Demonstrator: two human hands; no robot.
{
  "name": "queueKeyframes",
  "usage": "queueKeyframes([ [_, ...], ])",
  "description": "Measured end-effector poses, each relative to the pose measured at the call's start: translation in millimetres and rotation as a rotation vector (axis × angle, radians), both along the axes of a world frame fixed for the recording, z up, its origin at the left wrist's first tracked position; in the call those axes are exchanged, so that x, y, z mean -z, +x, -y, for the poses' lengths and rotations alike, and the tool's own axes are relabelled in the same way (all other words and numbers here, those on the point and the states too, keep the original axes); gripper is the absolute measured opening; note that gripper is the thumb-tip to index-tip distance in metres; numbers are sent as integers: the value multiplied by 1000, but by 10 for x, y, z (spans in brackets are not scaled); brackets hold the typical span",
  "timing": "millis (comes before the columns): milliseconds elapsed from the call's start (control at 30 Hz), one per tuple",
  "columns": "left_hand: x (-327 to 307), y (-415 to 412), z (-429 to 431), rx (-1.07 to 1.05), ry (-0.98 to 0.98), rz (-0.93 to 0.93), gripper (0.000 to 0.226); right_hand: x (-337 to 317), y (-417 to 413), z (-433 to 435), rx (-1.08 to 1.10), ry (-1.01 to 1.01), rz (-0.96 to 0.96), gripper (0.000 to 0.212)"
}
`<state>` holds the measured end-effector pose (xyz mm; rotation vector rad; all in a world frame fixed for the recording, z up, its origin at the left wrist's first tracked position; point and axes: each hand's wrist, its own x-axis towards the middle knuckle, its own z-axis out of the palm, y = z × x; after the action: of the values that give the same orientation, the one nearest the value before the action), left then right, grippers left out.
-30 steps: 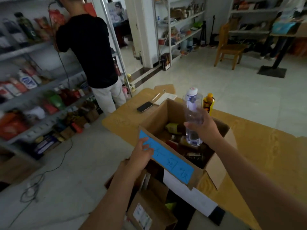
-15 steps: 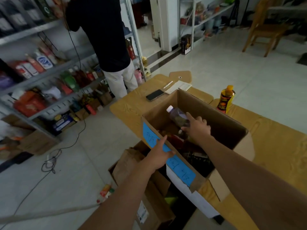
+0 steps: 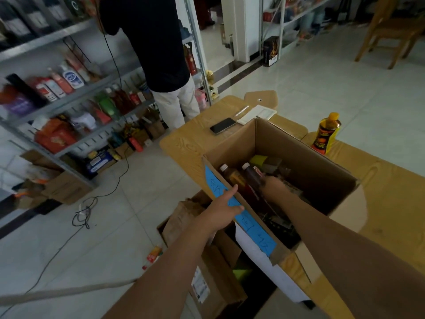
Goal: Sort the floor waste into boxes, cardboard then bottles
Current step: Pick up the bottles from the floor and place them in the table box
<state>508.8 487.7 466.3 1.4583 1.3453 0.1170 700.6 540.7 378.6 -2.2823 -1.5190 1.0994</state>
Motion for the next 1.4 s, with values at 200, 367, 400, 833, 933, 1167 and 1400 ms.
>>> queueKeyframes([
  [200, -49, -144, -2, -123, -94, 126, 56, -462, -360, -16, 20, 332, -175, 43],
  [367, -83, -577, 21, -312, -57, 174, 44, -747, -667, 94, 66, 461, -174, 41],
  [400, -95, -671, 30, -359, -45, 178, 42, -783, -732, 118, 90, 494, -165, 40],
  [833, -189, -2350, 290, -630, 20, 253, 30, -930, -2149, 221, -69, 617, -286, 40],
  [933, -78, -2707, 364, -645, 8, 246, 28, -826, -2485, 323, -125, 582, -255, 39],
  [1167, 442, -4044, 534, -681, -74, 292, 29, -330, -3797, 565, -137, 397, -237, 39],
  [1400, 1171, -5645, 821, -855, -165, 270, 30, 641, -5324, 1045, -86, 22, -196, 15],
])
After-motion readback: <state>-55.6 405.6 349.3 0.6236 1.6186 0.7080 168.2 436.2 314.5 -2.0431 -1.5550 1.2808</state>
